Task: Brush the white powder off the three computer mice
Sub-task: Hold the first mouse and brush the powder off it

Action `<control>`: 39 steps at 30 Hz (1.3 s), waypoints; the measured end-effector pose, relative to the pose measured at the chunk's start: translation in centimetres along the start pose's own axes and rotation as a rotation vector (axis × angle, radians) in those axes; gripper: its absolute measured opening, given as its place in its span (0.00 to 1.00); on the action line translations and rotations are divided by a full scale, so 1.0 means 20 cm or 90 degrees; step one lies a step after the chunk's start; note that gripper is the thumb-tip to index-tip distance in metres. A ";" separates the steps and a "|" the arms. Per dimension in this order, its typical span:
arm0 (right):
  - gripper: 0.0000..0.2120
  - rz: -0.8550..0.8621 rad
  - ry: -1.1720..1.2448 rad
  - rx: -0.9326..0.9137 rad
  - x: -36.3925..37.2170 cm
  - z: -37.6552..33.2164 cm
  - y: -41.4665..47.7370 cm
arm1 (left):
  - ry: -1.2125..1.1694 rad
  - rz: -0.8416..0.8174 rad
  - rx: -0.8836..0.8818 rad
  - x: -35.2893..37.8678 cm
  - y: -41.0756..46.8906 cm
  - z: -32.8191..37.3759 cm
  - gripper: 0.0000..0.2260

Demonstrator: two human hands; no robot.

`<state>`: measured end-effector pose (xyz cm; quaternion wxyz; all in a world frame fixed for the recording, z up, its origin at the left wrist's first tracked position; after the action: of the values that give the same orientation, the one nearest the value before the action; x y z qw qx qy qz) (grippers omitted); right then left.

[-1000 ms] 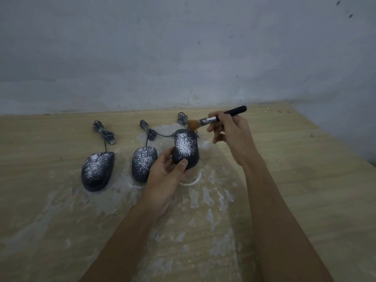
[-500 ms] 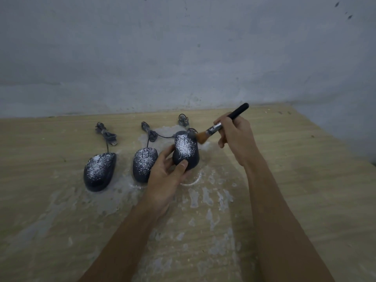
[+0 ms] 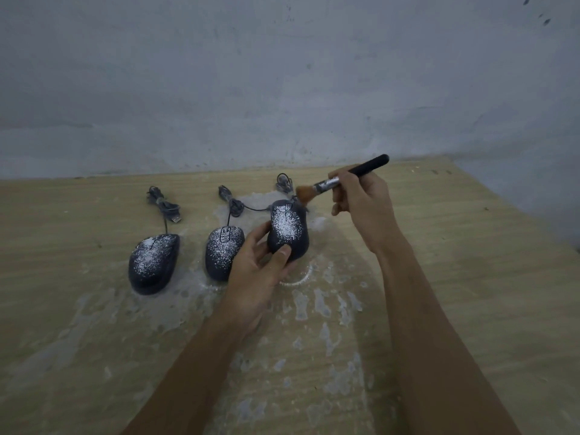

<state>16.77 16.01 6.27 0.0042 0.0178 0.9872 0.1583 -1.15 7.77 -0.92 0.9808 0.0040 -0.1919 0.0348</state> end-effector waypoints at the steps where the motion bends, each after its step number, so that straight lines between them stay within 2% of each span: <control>1: 0.10 -0.015 -0.011 0.004 0.01 0.01 0.00 | 0.003 0.000 0.001 0.00 0.00 0.00 0.20; 4: 0.10 -0.042 -0.056 0.009 0.02 0.01 -0.02 | 0.014 -0.002 0.005 0.00 0.00 0.00 0.21; 10: 0.10 0.020 -0.012 -0.018 0.00 -0.01 0.01 | 0.006 0.003 0.001 -0.01 0.00 -0.01 0.20; 14: 0.09 -0.013 -0.079 -0.016 0.02 0.00 -0.01 | 0.007 0.004 0.007 -0.01 0.00 -0.01 0.21; 19: 0.09 0.052 -0.057 -0.020 -0.01 -0.01 0.01 | 0.026 -0.005 0.012 -0.01 0.01 -0.01 0.22; 21: 0.09 0.022 -0.057 -0.016 0.00 0.00 0.00 | 0.043 -0.009 0.018 -0.01 0.01 -0.01 0.21; 24: 0.08 -0.002 -0.134 -0.018 0.02 0.02 -0.01 | 0.068 -0.017 0.024 -0.02 0.01 -0.02 0.21; 29: 0.09 0.100 -0.060 -0.020 -0.04 -0.02 0.00 | 0.060 -0.011 0.023 -0.02 0.01 -0.01 0.22; 35: 0.10 -0.042 -0.081 -0.010 -0.01 0.02 -0.01 | 0.015 0.003 0.005 -0.02 0.01 -0.01 0.22; 39: 0.11 0.003 -0.063 0.009 -0.05 0.02 -0.01 | 0.011 0.011 0.000 -0.02 0.01 -0.02 0.22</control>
<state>17.73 15.88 5.77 0.0528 0.0278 0.9869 0.1501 -1.32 7.97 -1.35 0.9821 0.0020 -0.1835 0.0430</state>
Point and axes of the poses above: each hand's wrist, its own y-axis towards the middle knuckle, its own x-axis out of the palm, z = x × y, the point moved 3 cm from there along y, towards the middle knuckle, and after that the axes turned 1 degree about x, right-handed, at the moved point
